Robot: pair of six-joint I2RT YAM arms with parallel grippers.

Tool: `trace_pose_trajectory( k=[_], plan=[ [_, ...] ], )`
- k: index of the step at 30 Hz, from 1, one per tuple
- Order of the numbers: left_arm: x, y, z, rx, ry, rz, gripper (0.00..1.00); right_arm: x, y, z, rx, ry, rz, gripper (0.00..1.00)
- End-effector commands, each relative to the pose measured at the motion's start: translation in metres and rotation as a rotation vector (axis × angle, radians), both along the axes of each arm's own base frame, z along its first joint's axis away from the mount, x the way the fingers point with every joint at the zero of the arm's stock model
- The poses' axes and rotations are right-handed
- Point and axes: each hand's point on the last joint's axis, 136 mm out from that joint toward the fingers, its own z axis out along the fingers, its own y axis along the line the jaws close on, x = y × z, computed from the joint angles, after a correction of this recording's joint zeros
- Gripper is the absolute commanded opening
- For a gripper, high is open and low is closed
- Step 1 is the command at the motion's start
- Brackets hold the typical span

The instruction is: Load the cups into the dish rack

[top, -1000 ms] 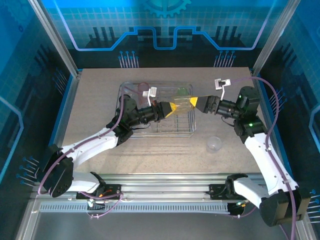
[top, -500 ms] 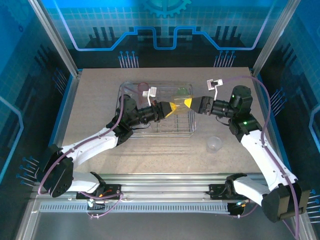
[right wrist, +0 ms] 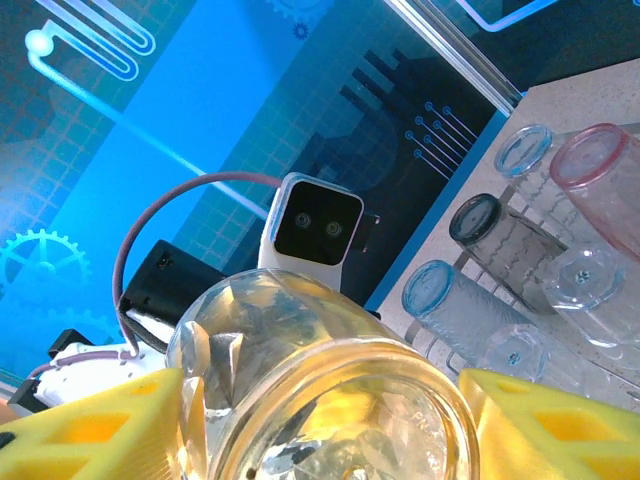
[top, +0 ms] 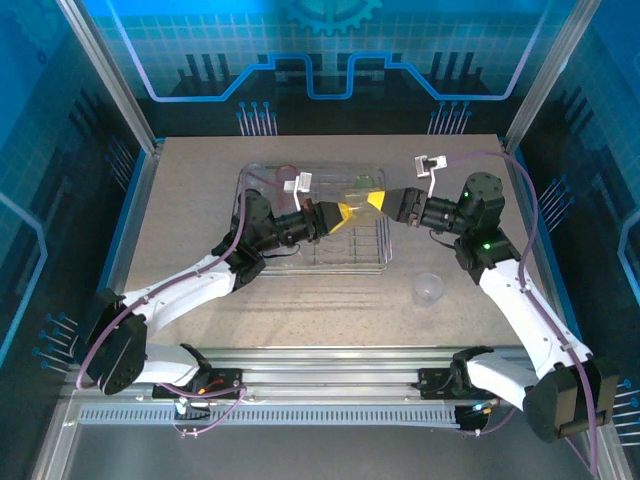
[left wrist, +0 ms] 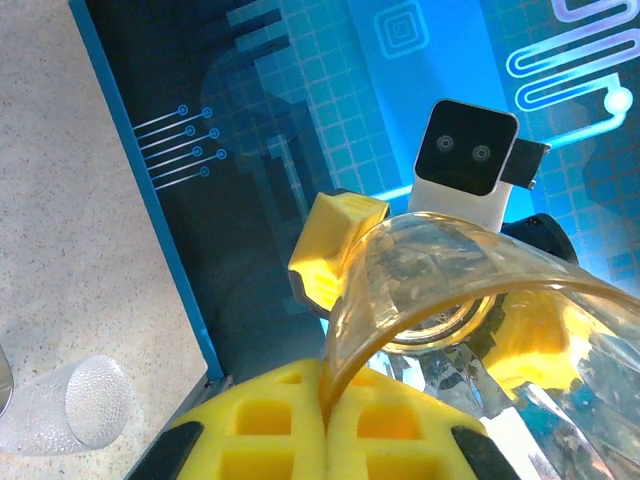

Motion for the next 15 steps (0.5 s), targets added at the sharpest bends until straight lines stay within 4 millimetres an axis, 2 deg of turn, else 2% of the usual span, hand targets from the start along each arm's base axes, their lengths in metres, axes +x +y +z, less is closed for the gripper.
trace_pose_trajectory(
  k=[1,5,15],
  plan=[
    [-0.001,0.001,0.02,-0.038,-0.072,-0.002,0.0,0.0,0.006,0.002,0.022,0.002,0.009,0.66],
    [-0.001,0.002,0.022,-0.041,-0.078,0.0,0.0,-0.001,0.009,0.0,0.016,0.005,0.017,0.73],
    [-0.001,0.004,0.023,-0.045,-0.083,0.005,0.0,-0.001,0.016,-0.007,0.011,0.022,0.041,0.74]
  ],
)
